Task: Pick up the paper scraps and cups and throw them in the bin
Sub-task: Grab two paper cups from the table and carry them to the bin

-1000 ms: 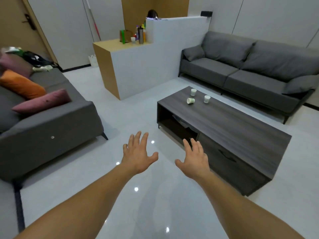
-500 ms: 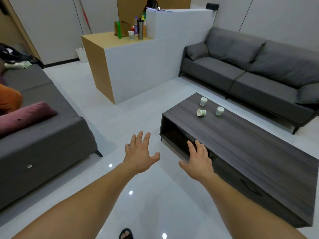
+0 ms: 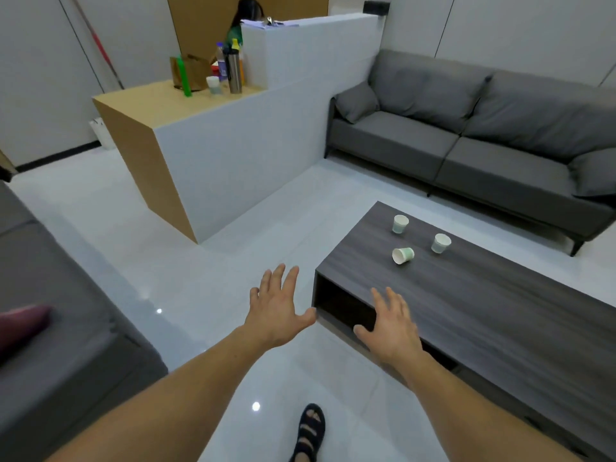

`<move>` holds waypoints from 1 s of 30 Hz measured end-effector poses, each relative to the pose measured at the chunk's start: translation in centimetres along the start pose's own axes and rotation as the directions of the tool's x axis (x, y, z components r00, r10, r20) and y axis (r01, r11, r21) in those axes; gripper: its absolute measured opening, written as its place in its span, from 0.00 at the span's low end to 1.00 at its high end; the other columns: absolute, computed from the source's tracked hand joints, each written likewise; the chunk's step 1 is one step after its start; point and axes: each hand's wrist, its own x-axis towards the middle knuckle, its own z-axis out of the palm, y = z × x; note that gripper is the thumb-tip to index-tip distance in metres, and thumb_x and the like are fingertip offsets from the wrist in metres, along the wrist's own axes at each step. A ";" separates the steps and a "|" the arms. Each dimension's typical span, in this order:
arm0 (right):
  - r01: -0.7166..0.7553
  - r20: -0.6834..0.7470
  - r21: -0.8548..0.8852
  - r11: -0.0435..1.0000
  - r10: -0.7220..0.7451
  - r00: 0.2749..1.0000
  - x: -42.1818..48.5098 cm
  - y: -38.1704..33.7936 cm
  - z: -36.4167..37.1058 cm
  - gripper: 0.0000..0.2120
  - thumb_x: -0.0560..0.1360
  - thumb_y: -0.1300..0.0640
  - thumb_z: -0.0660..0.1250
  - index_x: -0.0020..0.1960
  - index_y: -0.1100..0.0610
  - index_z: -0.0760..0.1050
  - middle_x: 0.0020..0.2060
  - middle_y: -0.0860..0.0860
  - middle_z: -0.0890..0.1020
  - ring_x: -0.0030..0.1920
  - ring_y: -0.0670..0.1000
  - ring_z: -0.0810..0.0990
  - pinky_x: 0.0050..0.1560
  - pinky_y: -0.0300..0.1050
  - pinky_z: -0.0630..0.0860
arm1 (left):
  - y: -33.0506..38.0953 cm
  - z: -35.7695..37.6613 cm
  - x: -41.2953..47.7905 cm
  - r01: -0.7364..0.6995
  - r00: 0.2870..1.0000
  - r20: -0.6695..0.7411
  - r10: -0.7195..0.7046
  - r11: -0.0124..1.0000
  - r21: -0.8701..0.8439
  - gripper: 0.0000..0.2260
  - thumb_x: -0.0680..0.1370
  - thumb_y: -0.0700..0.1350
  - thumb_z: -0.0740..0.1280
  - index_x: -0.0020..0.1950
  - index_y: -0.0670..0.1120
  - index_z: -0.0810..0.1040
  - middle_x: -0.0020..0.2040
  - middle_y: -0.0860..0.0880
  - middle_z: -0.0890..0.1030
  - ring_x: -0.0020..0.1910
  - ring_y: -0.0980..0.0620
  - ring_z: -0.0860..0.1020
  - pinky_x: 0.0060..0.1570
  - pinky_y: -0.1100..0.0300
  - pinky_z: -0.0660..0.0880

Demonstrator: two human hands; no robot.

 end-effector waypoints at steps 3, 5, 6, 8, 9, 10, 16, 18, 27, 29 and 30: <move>-0.039 0.027 0.025 0.999 0.039 0.999 6.8 -1.7 -0.8 0.42 0.75 0.40 0.64 0.79 0.46 0.43 0.79 0.49 0.43 0.78 0.54 0.42 0.72 0.59 0.59 | -1.4 -1.4 6.8 0.002 1.000 0.026 -0.003 1.000 0.024 0.39 0.73 0.66 0.58 0.78 0.55 0.43 0.79 0.51 0.44 0.77 0.45 0.42 0.73 0.42 0.49; -0.037 0.007 0.059 0.998 0.036 0.999 11.0 -3.1 -1.5 0.42 0.75 0.40 0.64 0.79 0.46 0.43 0.79 0.49 0.43 0.78 0.54 0.41 0.72 0.59 0.59 | -2.3 -2.3 11.1 0.003 1.000 0.024 -0.004 1.000 0.031 0.39 0.73 0.66 0.57 0.78 0.55 0.42 0.79 0.51 0.44 0.77 0.45 0.42 0.73 0.42 0.49; -0.032 -0.001 0.056 0.998 0.033 0.999 13.2 -3.9 -2.2 0.42 0.75 0.40 0.64 0.79 0.46 0.43 0.79 0.49 0.43 0.78 0.54 0.41 0.72 0.59 0.58 | -2.6 -3.0 13.4 0.002 1.000 0.021 -0.003 0.999 0.035 0.39 0.73 0.67 0.57 0.78 0.55 0.42 0.79 0.51 0.44 0.77 0.45 0.42 0.73 0.42 0.49; -0.039 -0.014 0.068 0.997 0.040 0.999 17.3 -5.2 -3.5 0.42 0.75 0.40 0.64 0.79 0.46 0.44 0.79 0.49 0.43 0.78 0.54 0.42 0.72 0.59 0.59 | -3.3 -4.1 18.0 -0.018 1.000 0.023 0.018 0.999 0.037 0.39 0.73 0.67 0.57 0.78 0.54 0.42 0.79 0.50 0.45 0.77 0.45 0.43 0.73 0.42 0.49; -0.051 -0.011 0.066 0.996 0.052 0.999 19.0 -5.8 -4.0 0.41 0.75 0.40 0.64 0.79 0.46 0.44 0.79 0.49 0.43 0.78 0.54 0.42 0.72 0.59 0.59 | -3.6 -4.5 20.0 -0.031 0.999 0.037 0.030 0.998 0.045 0.39 0.73 0.67 0.57 0.78 0.54 0.43 0.79 0.50 0.45 0.77 0.45 0.43 0.73 0.42 0.50; -0.061 -0.023 0.069 0.996 0.063 0.998 20.7 -6.3 -4.2 0.41 0.75 0.40 0.64 0.79 0.46 0.44 0.79 0.48 0.43 0.78 0.54 0.42 0.72 0.59 0.59 | -4.0 -4.6 21.9 -0.043 0.998 0.039 0.042 0.998 0.044 0.39 0.73 0.67 0.57 0.78 0.54 0.43 0.79 0.50 0.45 0.77 0.45 0.44 0.73 0.42 0.50; -0.167 -0.042 0.077 0.983 0.170 0.985 31.1 -8.9 -4.0 0.42 0.74 0.39 0.65 0.79 0.46 0.44 0.79 0.49 0.44 0.78 0.55 0.43 0.72 0.60 0.60 | -7.6 -4.7 34.5 -0.123 0.987 0.108 0.119 0.992 0.025 0.40 0.74 0.66 0.58 0.78 0.54 0.43 0.79 0.50 0.45 0.77 0.44 0.43 0.73 0.42 0.49; -0.220 -0.050 0.083 0.972 0.224 0.973 34.7 -10.2 -3.8 0.42 0.74 0.39 0.65 0.79 0.47 0.45 0.79 0.50 0.45 0.78 0.55 0.43 0.72 0.61 0.60 | -9.3 -5.1 39.3 -0.167 0.978 0.127 0.163 0.986 0.020 0.40 0.74 0.66 0.58 0.78 0.53 0.43 0.79 0.50 0.45 0.77 0.45 0.43 0.73 0.43 0.49; -0.395 -0.054 0.146 0.907 0.406 0.912 46.2 -16.7 -5.0 0.42 0.74 0.40 0.66 0.79 0.47 0.45 0.79 0.49 0.44 0.77 0.54 0.44 0.72 0.60 0.61 | -13.4 -7.6 56.9 -0.315 0.920 0.250 0.300 0.949 0.019 0.40 0.73 0.66 0.58 0.78 0.54 0.43 0.79 0.50 0.45 0.77 0.43 0.44 0.73 0.42 0.50; -0.434 -0.036 0.154 0.888 0.444 0.895 48.2 -16.9 -4.7 0.43 0.74 0.40 0.66 0.79 0.46 0.45 0.78 0.48 0.43 0.77 0.55 0.43 0.71 0.61 0.61 | -12.8 -6.9 59.7 -0.368 0.894 0.276 0.353 0.930 0.002 0.40 0.73 0.67 0.58 0.78 0.54 0.43 0.79 0.50 0.45 0.77 0.43 0.44 0.73 0.42 0.50; -0.447 -0.029 0.161 0.880 0.457 0.889 49.2 -16.8 -4.4 0.43 0.74 0.40 0.66 0.79 0.46 0.44 0.78 0.48 0.43 0.77 0.55 0.43 0.71 0.60 0.60 | -12.3 -6.4 61.0 -0.394 0.877 0.296 0.378 0.919 -0.004 0.40 0.72 0.67 0.58 0.78 0.54 0.43 0.79 0.50 0.45 0.77 0.43 0.43 0.73 0.42 0.50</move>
